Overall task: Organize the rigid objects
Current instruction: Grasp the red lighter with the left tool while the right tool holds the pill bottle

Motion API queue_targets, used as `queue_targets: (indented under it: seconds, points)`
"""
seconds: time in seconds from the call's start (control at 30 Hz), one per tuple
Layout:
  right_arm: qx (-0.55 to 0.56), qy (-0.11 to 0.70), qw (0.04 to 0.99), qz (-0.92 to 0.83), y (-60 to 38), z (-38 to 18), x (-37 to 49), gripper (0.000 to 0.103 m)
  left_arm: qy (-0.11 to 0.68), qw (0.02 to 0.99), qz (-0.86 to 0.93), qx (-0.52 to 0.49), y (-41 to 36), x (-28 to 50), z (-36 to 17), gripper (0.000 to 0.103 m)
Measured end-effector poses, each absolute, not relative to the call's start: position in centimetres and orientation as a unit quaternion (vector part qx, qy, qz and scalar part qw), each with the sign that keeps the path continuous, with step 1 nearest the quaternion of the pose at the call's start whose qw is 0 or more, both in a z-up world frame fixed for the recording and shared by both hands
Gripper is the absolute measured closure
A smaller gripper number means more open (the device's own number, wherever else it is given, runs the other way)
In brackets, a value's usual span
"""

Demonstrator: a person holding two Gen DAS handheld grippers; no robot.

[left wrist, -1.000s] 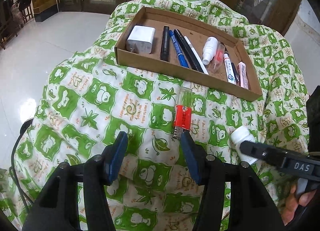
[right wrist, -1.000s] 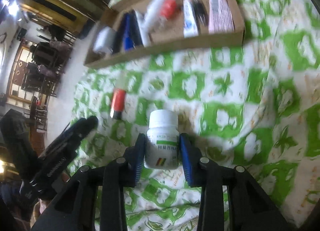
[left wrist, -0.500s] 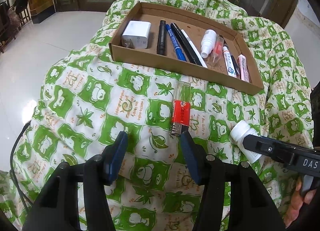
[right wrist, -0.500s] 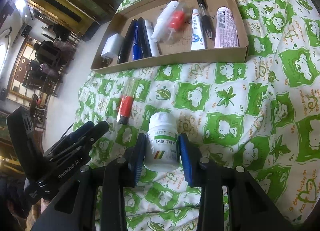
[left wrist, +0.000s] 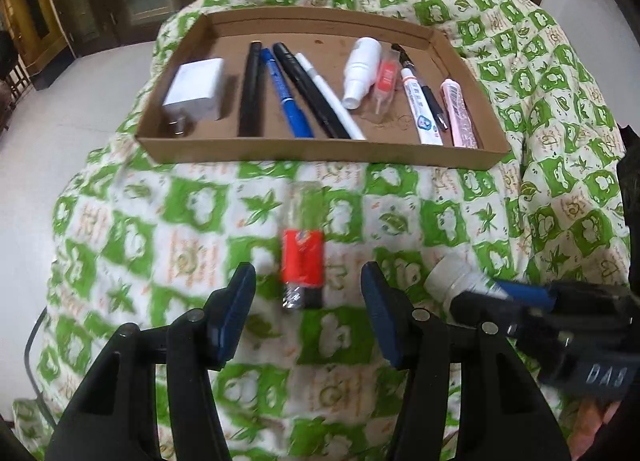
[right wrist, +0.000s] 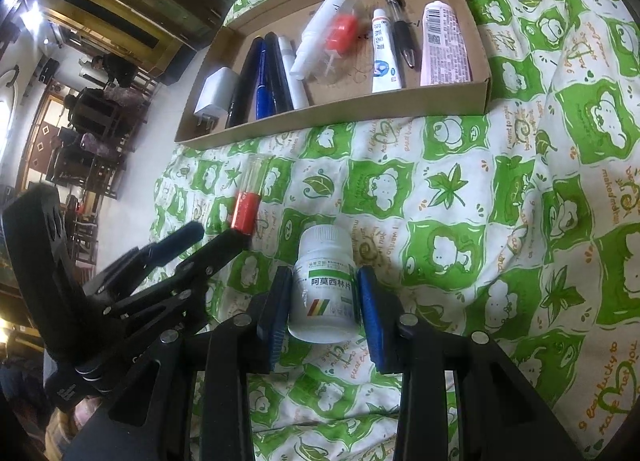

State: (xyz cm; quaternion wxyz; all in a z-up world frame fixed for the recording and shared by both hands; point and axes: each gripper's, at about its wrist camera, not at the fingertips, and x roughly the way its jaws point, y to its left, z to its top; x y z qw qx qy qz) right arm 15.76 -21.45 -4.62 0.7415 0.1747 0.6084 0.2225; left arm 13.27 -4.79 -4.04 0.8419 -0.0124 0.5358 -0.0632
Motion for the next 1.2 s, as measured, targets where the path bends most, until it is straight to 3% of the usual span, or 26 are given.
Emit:
queue_targets:
  seconds: [0.2, 0.6, 0.67, 1.2]
  points:
    - [0.174, 0.611, 0.74, 0.222, -21.4, -4.7, 15.8, 0.073, 0.547, 0.834, -0.068, -0.016, -5.1, 14.4, -4.7, 0.074]
    - [0.17, 0.613, 0.74, 0.219, -21.2, -5.0, 15.8, 0.073, 0.564, 0.823, -0.061, -0.022, -4.8, 16.1, -6.0, 0.074]
    - [0.169, 0.613, 0.74, 0.218, -21.1, -5.0, 15.8, 0.073, 0.563, 0.823, -0.07, -0.022, -4.9, 16.1, -5.8, 0.082]
    - [0.162, 0.612, 0.743, 0.219, -21.0, -5.0, 15.9, 0.073, 0.576, 0.811, -0.1, 0.025, -6.1, 13.7, -5.5, 0.082]
